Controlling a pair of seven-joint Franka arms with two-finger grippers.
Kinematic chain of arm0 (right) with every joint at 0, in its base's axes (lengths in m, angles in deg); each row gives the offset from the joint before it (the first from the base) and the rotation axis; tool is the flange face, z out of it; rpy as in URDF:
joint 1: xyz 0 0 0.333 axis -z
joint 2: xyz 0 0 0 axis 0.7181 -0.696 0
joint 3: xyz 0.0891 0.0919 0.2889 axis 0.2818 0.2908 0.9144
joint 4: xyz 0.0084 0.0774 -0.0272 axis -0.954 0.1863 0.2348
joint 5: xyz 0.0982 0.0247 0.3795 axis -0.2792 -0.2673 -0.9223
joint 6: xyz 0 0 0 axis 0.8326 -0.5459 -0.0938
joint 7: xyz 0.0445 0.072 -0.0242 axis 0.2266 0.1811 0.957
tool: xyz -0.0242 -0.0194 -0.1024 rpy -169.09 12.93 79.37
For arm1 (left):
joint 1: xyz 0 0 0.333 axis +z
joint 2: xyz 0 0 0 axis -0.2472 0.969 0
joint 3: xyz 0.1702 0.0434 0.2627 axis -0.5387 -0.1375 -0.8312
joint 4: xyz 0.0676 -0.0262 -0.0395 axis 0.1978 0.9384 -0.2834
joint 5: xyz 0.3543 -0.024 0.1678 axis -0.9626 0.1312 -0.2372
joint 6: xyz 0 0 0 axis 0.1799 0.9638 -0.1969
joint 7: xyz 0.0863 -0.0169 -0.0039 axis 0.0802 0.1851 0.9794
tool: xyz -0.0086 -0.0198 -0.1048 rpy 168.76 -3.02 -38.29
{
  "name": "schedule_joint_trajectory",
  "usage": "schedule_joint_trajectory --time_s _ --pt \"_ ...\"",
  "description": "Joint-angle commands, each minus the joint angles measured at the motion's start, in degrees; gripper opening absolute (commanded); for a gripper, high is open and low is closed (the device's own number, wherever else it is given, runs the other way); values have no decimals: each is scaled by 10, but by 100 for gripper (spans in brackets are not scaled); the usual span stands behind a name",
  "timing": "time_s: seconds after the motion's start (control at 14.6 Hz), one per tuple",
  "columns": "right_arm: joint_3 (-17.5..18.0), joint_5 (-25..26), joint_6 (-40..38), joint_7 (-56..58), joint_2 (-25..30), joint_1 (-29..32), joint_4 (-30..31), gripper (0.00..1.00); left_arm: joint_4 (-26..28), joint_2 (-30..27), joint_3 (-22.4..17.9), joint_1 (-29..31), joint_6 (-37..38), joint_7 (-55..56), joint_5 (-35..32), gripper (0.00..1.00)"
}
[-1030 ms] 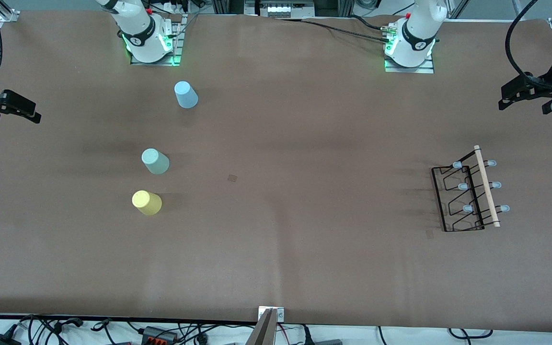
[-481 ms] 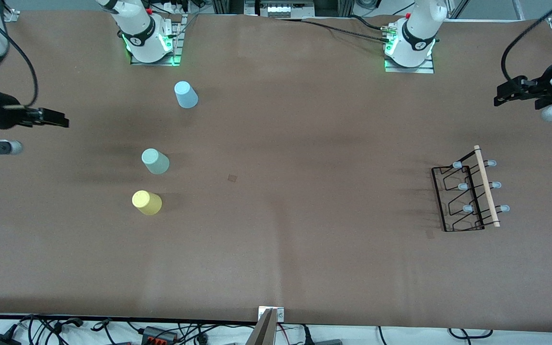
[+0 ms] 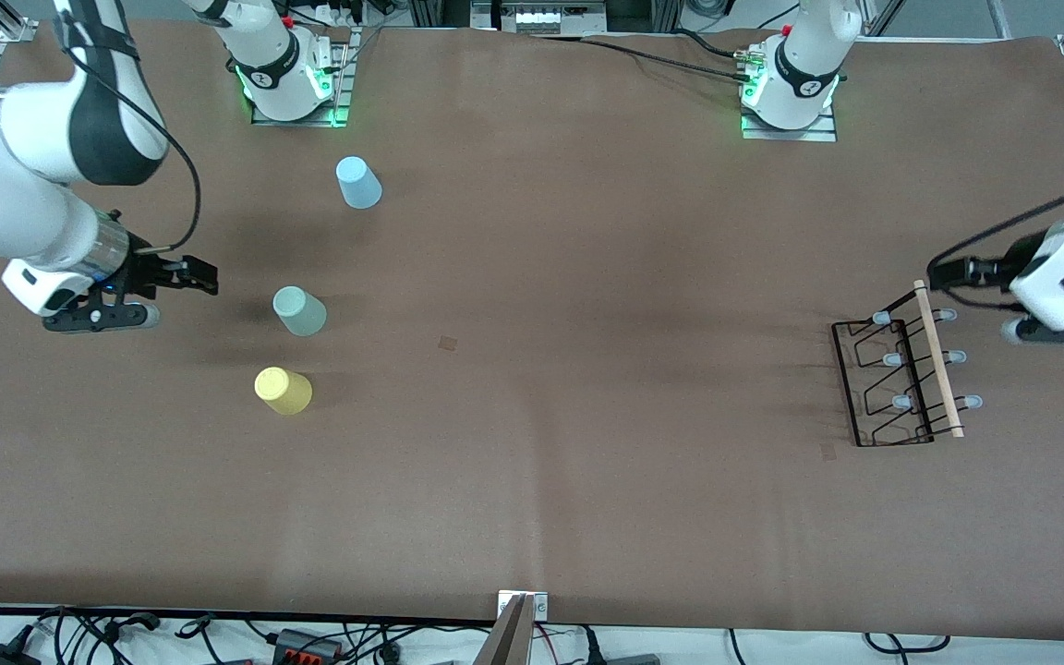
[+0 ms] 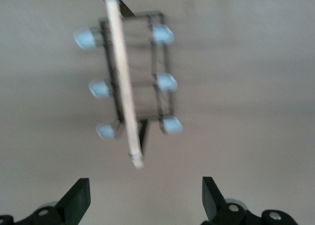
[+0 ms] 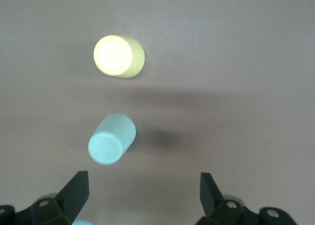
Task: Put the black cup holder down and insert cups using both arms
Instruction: 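Grasp the green cup with the right gripper while the left gripper grasps the rack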
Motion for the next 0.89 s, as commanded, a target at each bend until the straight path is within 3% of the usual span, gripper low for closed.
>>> schedule_joint_trajectory --time_s 0.0,0.27,0.48,0.69,0.82 --pt "-2 -5 89 -25 -6 -19 55 100 48 7 0 5 -94 -4 -23 100" --pt "-1 -5 124 -83 -30 -36 69 100 116 8 0 17 -191 -4 -23 99" --pt "1 -5 207 -169 -44 -90 104 100 137 16 1 18 -226 -2 -22 91" --pt "2 -5 235 -201 -66 -108 106 100 138 34 1 19 -249 0 -22 74" --pt "2 -3 250 -201 -67 -108 123 100 138 35 1 18 -247 0 -22 53"
